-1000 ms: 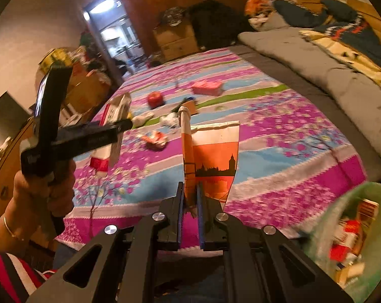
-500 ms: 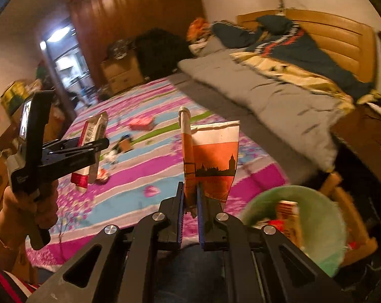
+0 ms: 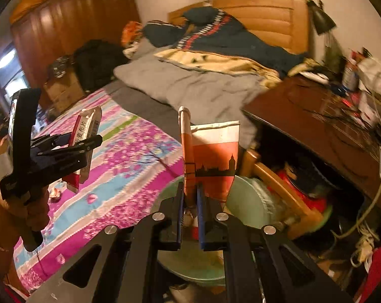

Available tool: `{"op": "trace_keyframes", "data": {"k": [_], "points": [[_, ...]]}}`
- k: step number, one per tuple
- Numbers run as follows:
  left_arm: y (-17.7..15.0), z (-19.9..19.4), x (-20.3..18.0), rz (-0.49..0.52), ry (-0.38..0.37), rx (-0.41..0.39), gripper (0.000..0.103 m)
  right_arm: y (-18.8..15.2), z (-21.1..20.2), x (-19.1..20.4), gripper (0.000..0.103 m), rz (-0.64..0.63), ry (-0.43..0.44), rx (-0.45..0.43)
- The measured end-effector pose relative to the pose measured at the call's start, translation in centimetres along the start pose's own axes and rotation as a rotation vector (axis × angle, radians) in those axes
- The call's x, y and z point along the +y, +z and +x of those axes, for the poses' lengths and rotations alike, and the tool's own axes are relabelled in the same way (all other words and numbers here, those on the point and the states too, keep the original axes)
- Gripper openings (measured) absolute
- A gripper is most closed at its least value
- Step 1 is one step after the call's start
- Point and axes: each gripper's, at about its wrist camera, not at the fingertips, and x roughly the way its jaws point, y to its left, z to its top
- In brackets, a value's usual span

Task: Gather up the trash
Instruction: 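Carry the paper cup and medicine box over the green bin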

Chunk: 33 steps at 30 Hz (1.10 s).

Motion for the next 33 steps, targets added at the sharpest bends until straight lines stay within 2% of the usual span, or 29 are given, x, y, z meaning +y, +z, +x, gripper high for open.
{"op": "trace_keyframes", "data": {"k": [11,14,17,23,33], "points": [[1.0,3.1,-6.5,0.147,-0.086,0.056,0.051,-1.5,1.0,-5.7,0.01,0.164,-0.026,0.11],[0.5,4.4,-7.4,0.16,-0.146,0.113,0.051,-2.0,1.6,-6.5,0.01,0.203,-0.019,0.135],[-0.4,5.7,-7.8,0.162,-0.218,0.184,0.051,-2.5,2.5,-6.6,0.01,0.229,-0.007,0.164],[-2.5,7.6,-8.3,0.162,-0.271,0.281,0.051,-4.2,4.0,-6.4,0.01,0.259,0.007,0.216],[-3.8,7.6,-9.4,0.182,-0.3,0.314,0.052,-5.7,5.4,-5.8,0.01,0.289,0.04,0.26]]}}
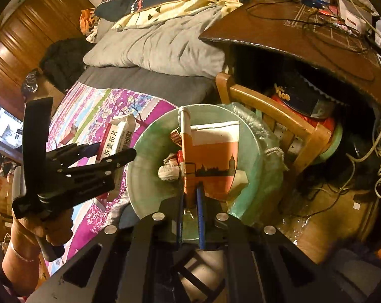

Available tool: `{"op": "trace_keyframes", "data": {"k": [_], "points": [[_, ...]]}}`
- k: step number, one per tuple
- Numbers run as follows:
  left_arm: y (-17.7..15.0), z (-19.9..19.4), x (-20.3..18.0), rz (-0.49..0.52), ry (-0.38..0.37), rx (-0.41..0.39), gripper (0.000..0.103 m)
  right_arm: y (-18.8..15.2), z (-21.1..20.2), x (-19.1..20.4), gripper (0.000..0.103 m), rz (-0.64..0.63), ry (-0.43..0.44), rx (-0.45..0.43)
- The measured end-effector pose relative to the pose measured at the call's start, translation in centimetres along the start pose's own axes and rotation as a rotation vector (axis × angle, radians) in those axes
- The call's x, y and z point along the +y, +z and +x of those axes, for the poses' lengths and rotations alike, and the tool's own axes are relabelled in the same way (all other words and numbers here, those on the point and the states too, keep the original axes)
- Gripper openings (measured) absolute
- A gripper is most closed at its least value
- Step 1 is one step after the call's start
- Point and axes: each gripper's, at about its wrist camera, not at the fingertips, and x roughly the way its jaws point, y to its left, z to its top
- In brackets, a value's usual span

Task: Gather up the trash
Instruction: 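Carry the paper cup and medicine box over the green bin, then open both tools to drop the cup and medicine box into the bin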

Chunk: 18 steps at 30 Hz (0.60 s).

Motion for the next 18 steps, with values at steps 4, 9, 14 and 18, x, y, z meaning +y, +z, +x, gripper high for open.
{"op": "trace_keyframes", "data": {"k": [4,9,14,18], "points": [[0.3,-0.2,-0.1,0.001,-0.003,-0.004,0.052,0.2,-0.2,0.0,0.01,0.002,0.005,-0.002],[0.4,-0.3,-0.1,0.001,-0.013,-0.009,0.059,0.5,-0.4,-0.1,0.022,0.001,0.027,-0.011],[0.3,0.0,0.3,-0.037,-0.055,0.019,0.08,0.8,-1.3,-0.2,0.05,0.003,-0.004,-0.055],[0.1,0.0,0.4,-0.042,-0.043,0.022,0.08,1.0,-1.9,-0.4,0.049,0.007,-0.014,-0.074]]}}
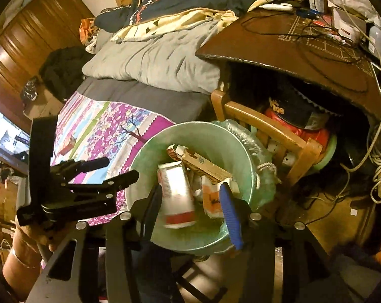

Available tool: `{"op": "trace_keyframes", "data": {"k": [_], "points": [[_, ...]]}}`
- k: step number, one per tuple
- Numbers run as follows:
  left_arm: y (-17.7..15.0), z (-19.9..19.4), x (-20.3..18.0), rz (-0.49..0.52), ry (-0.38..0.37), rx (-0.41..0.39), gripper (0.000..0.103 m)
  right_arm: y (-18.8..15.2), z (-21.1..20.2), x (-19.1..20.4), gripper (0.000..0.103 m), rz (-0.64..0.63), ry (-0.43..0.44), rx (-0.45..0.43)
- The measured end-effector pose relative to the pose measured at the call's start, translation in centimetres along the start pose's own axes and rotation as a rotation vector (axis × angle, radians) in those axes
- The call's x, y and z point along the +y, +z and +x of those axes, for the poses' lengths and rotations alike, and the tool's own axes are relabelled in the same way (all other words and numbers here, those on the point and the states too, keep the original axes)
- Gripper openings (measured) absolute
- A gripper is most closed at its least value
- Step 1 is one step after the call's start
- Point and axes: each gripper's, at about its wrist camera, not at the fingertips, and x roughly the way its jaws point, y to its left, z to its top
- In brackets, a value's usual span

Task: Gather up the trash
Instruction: 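Open both tools to drop the cup and medicine box into the bin, then move both open tools back toward the trash on the bed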

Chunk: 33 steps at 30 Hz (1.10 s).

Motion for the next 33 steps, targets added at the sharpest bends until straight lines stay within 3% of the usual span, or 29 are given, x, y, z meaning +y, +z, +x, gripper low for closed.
{"op": "trace_keyframes", "data": {"k": [13,20,26,33], "points": [[-1.3,-0.5,1.2,-0.045,0.029,-0.02,0.08,-0.1,-0.5,1.8,0.049,-0.048,-0.004,-0.068],[-3.1,-2.4,4.1,-0.131,0.174,-0.135,0.08,-0.7,-1.0,6.3,0.05,-0.2,-0.044,-0.198],[-5.6,-5.4,8.9,-0.295,0.333,-0.257,0.08,-1.1,-1.5,11.3,0.051,-0.327,-0.033,-0.324],[-9.8,-9.0,15.7,-0.508,0.465,-0.344,0.081,-1.0,0.3,15.8,0.052,-0.364,0.041,-0.308]]}}
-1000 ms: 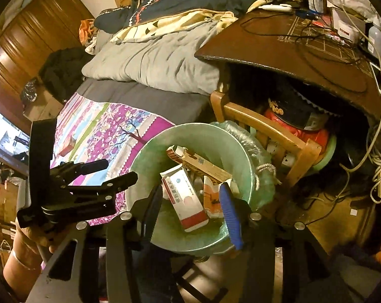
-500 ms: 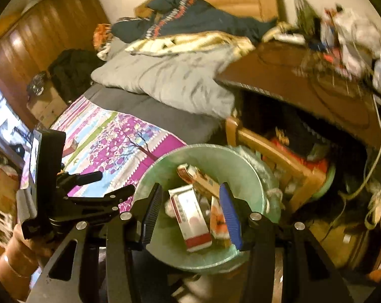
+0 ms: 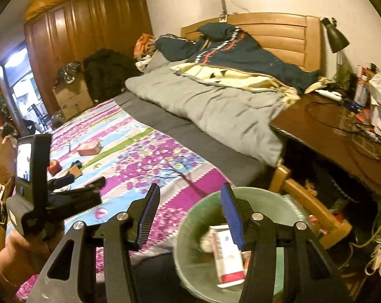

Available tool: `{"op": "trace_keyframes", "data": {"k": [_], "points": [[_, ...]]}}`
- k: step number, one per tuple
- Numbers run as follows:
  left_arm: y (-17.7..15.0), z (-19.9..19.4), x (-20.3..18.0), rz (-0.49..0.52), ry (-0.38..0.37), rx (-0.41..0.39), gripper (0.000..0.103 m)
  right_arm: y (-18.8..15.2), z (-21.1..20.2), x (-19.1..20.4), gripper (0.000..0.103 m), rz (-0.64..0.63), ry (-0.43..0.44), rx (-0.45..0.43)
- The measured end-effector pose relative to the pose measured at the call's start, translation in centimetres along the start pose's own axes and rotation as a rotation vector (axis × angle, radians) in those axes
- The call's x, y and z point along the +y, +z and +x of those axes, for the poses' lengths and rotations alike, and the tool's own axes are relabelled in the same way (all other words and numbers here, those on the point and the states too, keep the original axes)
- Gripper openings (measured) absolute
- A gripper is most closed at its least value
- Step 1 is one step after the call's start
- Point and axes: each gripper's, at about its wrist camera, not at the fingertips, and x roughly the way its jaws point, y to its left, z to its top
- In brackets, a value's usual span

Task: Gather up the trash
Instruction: 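Move both open tools back toward the trash on the bed, then grasp another orange paper cup with the right tool while the left tool grasps the white round container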

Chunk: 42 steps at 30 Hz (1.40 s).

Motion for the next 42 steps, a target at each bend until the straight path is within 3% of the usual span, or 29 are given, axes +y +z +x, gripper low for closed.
{"op": "trace_keyframes", "data": {"k": [7,14,17,24,29,33,37,39,42], "points": [[-1.4,0.2,8.4,-0.156,0.134,0.001,0.084,0.2,3.5,5.9,0.058,-0.052,0.098,0.048],[-5.5,0.9,17.3,-0.326,0.234,0.067,0.084,-0.3,7.9,14.4,0.063,-0.17,0.234,0.126],[-7.8,1.1,22.5,-0.434,0.278,0.107,0.084,-1.2,10.0,18.3,0.063,-0.223,0.291,0.176],[-11.4,0.6,32.4,-0.583,0.402,0.141,0.084,-5.1,14.3,26.9,0.07,-0.385,0.438,0.296],[-12.8,0.6,37.0,-0.663,0.445,0.154,0.084,-8.5,16.7,33.8,0.074,-0.568,0.574,0.349],[-13.4,1.1,38.8,-0.704,0.44,0.169,0.084,-9.9,19.0,39.0,0.075,-0.716,0.629,0.302],[-12.7,2.5,40.1,-0.674,0.429,0.192,0.084,-10.1,22.0,43.7,0.074,-0.794,0.679,0.263],[-12.3,2.6,40.9,-0.679,0.431,0.179,0.084,-10.3,23.2,45.6,0.069,-0.837,0.688,0.258],[-12.1,2.7,42.1,-0.716,0.442,0.167,0.084,-11.0,25.4,48.3,0.052,-0.907,0.701,0.291]]}}
